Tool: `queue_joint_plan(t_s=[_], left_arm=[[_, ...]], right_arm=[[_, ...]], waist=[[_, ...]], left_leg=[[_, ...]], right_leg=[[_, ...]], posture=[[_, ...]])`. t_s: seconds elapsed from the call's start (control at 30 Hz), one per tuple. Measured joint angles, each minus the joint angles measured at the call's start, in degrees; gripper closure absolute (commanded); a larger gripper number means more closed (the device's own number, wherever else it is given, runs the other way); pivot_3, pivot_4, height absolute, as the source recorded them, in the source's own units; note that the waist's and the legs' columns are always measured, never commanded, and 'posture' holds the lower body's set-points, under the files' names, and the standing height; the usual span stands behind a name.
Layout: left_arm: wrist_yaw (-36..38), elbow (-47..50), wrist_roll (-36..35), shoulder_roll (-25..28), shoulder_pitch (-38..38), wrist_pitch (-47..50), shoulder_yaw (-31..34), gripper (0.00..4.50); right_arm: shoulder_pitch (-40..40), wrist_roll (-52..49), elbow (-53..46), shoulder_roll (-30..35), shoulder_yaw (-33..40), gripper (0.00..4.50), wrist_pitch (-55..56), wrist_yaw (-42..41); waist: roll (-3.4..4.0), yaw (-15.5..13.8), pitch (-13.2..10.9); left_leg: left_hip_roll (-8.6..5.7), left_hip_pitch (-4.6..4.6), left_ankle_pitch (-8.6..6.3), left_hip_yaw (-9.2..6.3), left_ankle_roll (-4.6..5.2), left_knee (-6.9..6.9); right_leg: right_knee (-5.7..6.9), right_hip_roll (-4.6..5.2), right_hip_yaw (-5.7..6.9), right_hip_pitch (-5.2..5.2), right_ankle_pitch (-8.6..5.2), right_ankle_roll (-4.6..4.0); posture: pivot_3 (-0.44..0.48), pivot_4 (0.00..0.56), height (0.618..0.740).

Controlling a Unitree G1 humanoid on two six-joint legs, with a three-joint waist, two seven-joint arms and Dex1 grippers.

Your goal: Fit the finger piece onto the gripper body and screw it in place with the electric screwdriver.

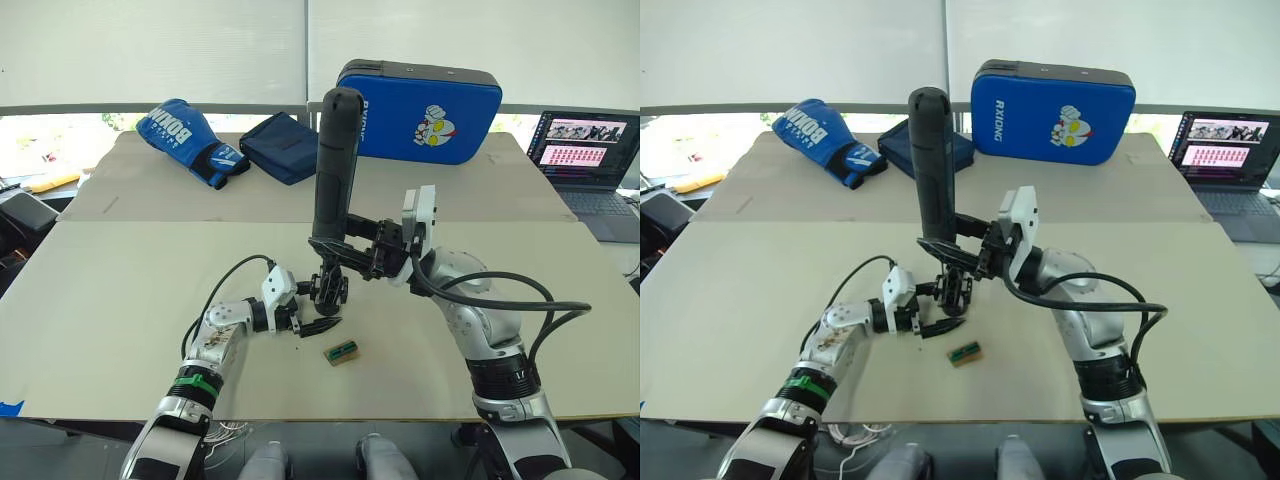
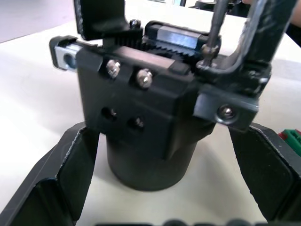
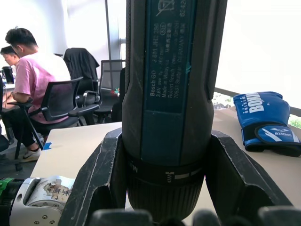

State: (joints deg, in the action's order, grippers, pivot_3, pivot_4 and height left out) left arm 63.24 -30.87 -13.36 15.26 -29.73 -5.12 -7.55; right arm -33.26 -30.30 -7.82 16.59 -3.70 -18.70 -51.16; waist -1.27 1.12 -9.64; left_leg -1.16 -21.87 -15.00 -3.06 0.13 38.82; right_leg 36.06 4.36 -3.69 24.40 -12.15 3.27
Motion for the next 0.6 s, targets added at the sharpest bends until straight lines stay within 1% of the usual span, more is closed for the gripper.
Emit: queue_joint_plan(t_s=[0.13, 0.53, 0.6], left_arm=[[-0.1, -1.2, 0.0, -0.3, -1.2, 0.0, 0.0, 0.0], [-0.1, -1.2, 1.1, -0.3, -1.2, 0.1, -0.2, 0.0], [-0.1, -1.2, 1.2, -0.3, -1.2, 0.1, -0.2, 0.53]], right_arm=[[0.0, 0.2, -0.1, 0.0, 0.0, 2.58, 0.0, 0.0], [0.0, 0.3, -0.1, 0.0, 0.0, 2.58, 0.0, 0.0], [0.0, 0.3, -0.1, 0.0, 0.0, 2.58, 0.0, 0.0]], waist=[[0.0, 0.0, 0.0], [0.0, 0.0, 0.0], [0.0, 0.0, 0.0]], left_leg=[[0.0, 0.0, 0.0, 0.01, 0.0, 0.0], [0.0, 0.01, 0.0, 0.0, 0.0, 0.0], [0.0, 0.01, 0.0, 0.0, 0.0, 0.0]], right_leg=[[0.0, 0.0, 0.0, 0.0, 0.0, 0.0], [0.0, 0.0, 0.0, 0.0, 0.0, 0.0], [0.01, 0.0, 0.0, -0.01, 0.0, 0.0]], posture=[[0.0, 0.15, 0.74], [0.0, 0.15, 0.74], [0.0, 0.15, 0.74]])
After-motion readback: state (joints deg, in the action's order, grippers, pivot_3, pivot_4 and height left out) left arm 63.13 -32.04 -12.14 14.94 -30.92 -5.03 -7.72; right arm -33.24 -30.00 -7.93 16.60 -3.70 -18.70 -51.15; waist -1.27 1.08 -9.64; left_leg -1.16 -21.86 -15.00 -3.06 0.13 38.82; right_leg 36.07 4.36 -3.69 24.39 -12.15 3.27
